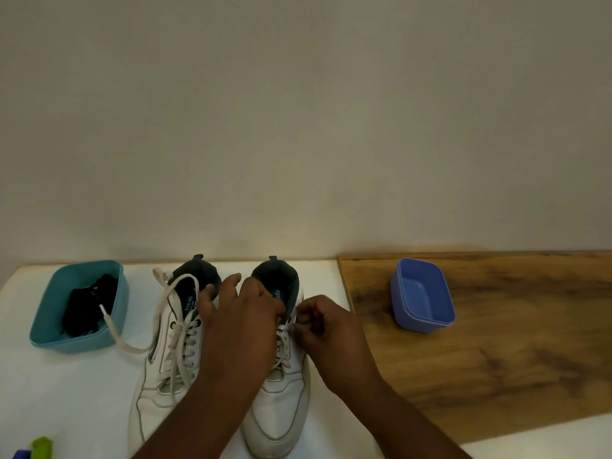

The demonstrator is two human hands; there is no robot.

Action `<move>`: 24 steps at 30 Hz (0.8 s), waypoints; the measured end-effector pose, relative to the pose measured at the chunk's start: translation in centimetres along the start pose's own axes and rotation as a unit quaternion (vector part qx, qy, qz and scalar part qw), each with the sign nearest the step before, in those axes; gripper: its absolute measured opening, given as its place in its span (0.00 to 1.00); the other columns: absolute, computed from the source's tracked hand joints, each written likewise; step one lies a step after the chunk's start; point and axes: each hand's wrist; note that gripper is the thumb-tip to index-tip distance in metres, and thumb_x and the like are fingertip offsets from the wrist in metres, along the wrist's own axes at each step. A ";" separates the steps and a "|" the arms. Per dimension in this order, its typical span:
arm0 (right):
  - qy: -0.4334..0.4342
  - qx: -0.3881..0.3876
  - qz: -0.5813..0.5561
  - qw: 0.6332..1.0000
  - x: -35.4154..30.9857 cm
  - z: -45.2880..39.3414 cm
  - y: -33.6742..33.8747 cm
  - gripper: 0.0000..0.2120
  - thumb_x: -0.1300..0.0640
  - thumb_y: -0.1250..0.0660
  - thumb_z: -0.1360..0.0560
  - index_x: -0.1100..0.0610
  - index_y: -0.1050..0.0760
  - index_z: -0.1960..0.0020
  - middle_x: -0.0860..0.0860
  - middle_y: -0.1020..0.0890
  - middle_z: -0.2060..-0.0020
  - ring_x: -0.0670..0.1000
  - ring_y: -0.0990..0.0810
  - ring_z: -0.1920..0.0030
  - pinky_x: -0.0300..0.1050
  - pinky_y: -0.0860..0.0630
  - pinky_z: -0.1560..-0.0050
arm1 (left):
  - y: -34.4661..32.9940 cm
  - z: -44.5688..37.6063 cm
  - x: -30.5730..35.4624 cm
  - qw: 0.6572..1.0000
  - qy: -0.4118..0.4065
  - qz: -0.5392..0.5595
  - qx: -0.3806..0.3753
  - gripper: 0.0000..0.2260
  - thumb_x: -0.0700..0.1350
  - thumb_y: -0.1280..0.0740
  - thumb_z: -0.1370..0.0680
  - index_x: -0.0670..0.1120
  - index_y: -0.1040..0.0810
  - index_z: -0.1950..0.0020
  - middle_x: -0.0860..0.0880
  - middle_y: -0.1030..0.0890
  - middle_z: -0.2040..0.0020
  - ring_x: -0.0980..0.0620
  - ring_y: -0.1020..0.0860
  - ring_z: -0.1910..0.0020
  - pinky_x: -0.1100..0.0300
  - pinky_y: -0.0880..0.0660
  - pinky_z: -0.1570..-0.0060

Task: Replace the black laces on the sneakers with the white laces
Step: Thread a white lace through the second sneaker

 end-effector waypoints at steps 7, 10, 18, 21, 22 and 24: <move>0.044 0.000 0.048 0.998 -0.1 -0.1 0.4 0.03 0.55 0.26 0.24 0.48 0.18 0.52 0.40 0.19 0.60 0.42 0.19 0.55 0.36 0.22 0.53 | -0.9 -0.5 -0.3 0.996 0.006 0.086 -0.002 0.06 0.47 0.26 0.27 0.59 0.16 0.54 0.55 0.19 0.45 0.43 0.29 0.30 0.36 0.41 0.31; 0.086 0.012 0.098 0.991 -0.2 0.1 0.3 0.02 0.56 0.27 0.23 0.50 0.18 0.55 0.37 0.23 0.62 0.40 0.22 0.57 0.30 0.27 0.54 | -1.6 -0.7 -0.5 0.995 -0.012 0.100 0.017 0.06 0.46 0.25 0.27 0.58 0.15 0.54 0.56 0.18 0.46 0.43 0.27 0.32 0.36 0.40 0.32; 0.088 0.011 0.076 0.993 -0.4 0.2 0.2 0.03 0.56 0.32 0.20 0.50 0.21 0.52 0.42 0.21 0.56 0.45 0.21 0.54 0.35 0.24 0.55 | -2.4 -0.9 -1.2 0.990 -0.066 0.119 0.023 0.06 0.47 0.30 0.23 0.58 0.17 0.50 0.57 0.19 0.44 0.46 0.25 0.34 0.38 0.34 0.33; 0.067 0.019 0.026 0.997 -0.9 0.4 0.3 0.05 0.56 0.36 0.20 0.51 0.24 0.54 0.44 0.21 0.58 0.47 0.20 0.55 0.40 0.22 0.58 | -2.3 -0.3 -1.4 0.988 -0.082 0.127 0.015 0.12 0.52 0.42 0.20 0.57 0.19 0.46 0.57 0.19 0.42 0.48 0.27 0.31 0.39 0.34 0.32; 0.051 0.044 -0.013 0.998 -1.5 0.5 0.4 0.06 0.57 0.38 0.20 0.52 0.25 0.54 0.45 0.19 0.58 0.48 0.19 0.57 0.43 0.20 0.58 | -2.0 -0.1 -1.4 0.986 -0.082 0.142 0.010 0.16 0.55 0.47 0.20 0.58 0.20 0.44 0.57 0.20 0.41 0.49 0.28 0.30 0.39 0.36 0.30; 0.004 0.115 -0.166 0.979 -3.1 0.5 1.1 0.07 0.61 0.41 0.18 0.57 0.26 0.53 0.50 0.16 0.58 0.50 0.17 0.59 0.47 0.19 0.59 | -1.4 0.2 -1.3 0.983 -0.076 0.169 -0.013 0.22 0.63 0.51 0.22 0.59 0.26 0.36 0.58 0.23 0.36 0.52 0.31 0.27 0.41 0.42 0.25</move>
Point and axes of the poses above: each hand's wrist, its own z-axis away from the middle knuckle, its own y-axis out of the back of the hand, x = y × z
